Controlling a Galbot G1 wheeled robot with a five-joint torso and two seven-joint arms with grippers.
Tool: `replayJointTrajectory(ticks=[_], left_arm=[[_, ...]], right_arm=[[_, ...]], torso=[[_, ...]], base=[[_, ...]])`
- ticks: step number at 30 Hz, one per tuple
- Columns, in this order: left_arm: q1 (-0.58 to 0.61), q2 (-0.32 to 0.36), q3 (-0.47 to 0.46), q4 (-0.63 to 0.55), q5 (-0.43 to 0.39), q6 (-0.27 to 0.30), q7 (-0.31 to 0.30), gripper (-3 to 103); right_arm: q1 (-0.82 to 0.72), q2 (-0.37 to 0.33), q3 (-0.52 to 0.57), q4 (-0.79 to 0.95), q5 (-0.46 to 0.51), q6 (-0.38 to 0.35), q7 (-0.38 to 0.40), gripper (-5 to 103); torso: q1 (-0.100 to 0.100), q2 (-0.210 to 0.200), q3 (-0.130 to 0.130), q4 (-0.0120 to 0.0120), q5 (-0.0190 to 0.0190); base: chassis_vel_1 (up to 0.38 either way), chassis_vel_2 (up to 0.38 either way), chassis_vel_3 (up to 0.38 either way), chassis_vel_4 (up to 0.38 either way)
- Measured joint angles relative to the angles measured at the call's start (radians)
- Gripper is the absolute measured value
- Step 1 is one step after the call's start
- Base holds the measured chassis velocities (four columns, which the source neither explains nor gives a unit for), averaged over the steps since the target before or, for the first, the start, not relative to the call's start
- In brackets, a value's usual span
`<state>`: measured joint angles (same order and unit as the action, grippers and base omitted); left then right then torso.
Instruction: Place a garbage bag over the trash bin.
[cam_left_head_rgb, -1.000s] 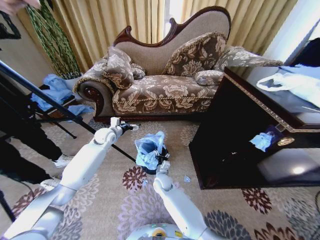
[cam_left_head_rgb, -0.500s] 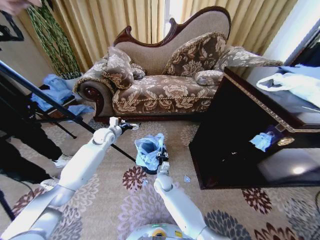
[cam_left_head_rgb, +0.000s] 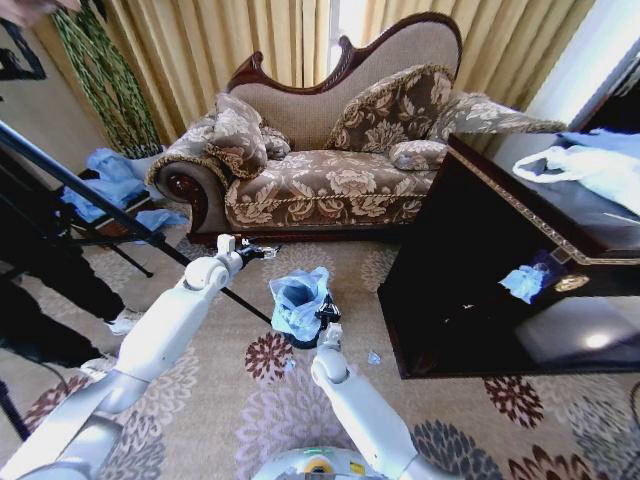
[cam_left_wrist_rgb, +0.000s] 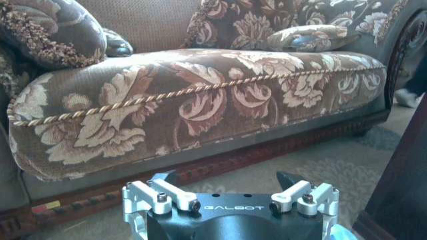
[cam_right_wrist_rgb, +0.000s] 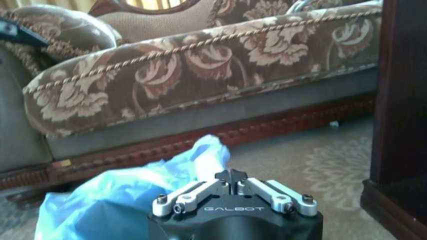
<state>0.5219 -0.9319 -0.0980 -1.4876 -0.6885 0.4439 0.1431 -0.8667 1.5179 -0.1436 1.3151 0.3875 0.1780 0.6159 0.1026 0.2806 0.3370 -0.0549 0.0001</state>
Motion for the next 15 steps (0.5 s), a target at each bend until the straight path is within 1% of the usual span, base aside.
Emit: replayJointTrajectory(ticks=[2,4,6,8,9,11,14,15], left_arm=[[0.0,-0.002,0.0,-0.003,-0.003,0.006,-0.005,100],[0.002,-0.007,-0.001,-0.012,-0.018,0.023,-0.023,100],[0.004,-0.007,-0.002,-0.014,-0.022,0.028,-0.028,100],[0.008,-0.006,-0.004,-0.017,-0.027,0.034,-0.032,100],[0.008,-0.006,-0.004,-0.017,-0.027,0.034,-0.032,100],[0.01,-0.005,-0.003,-0.011,-0.027,0.039,-0.03,100],[0.009,-0.014,0.003,-0.001,-0.035,0.045,-0.033,100],[0.008,-0.03,0.025,0.002,-0.07,0.049,-0.075,100]], right_arm=[[-0.002,-0.009,0.0,0.011,0.009,0.0,0.005,0],[-0.006,-0.035,0.001,0.043,0.027,-0.002,0.016,0],[-0.007,-0.045,0.001,0.056,0.034,-0.004,0.02,0],[-0.009,-0.078,0.0,0.106,0.071,-0.015,0.025,0],[-0.009,-0.078,0.0,0.106,0.071,-0.015,0.025,0],[-0.017,-0.112,0.0,0.167,0.125,-0.05,0.021,0],[-0.021,-0.122,0.003,0.191,0.14,-0.062,0.023,-1],[-0.03,-0.142,0.014,0.223,0.148,-0.07,0.024,10]], torso=[[0.0,0.0,0.0,-0.0001,-0.0001],[0.0,0.0,0.0,-0.0004,-0.0001],[0.0,0.0,0.0,-0.0004,0.0],[0.0,0.0,0.0,-0.0002,0.0],[0.0,0.0,0.0,-0.0002,0.0],[0.0,0.0,0.0,-0.0002,0.0001],[0.0,0.0,0.0,0.0001,0.0002],[0.0,0.0,0.0,0.0005,0.0005]], base=[[0.0,0.0,0.0,0.0],[0.0,0.0,0.0,0.0],[0.0,0.0,0.0,0.0],[0.0,0.0,0.0,0.0],[0.0,0.0,0.0,0.0],[0.0,0.0,0.0,0.0],[0.0,0.0,0.0,0.0],[0.0,0.0,0.0,0.0]])
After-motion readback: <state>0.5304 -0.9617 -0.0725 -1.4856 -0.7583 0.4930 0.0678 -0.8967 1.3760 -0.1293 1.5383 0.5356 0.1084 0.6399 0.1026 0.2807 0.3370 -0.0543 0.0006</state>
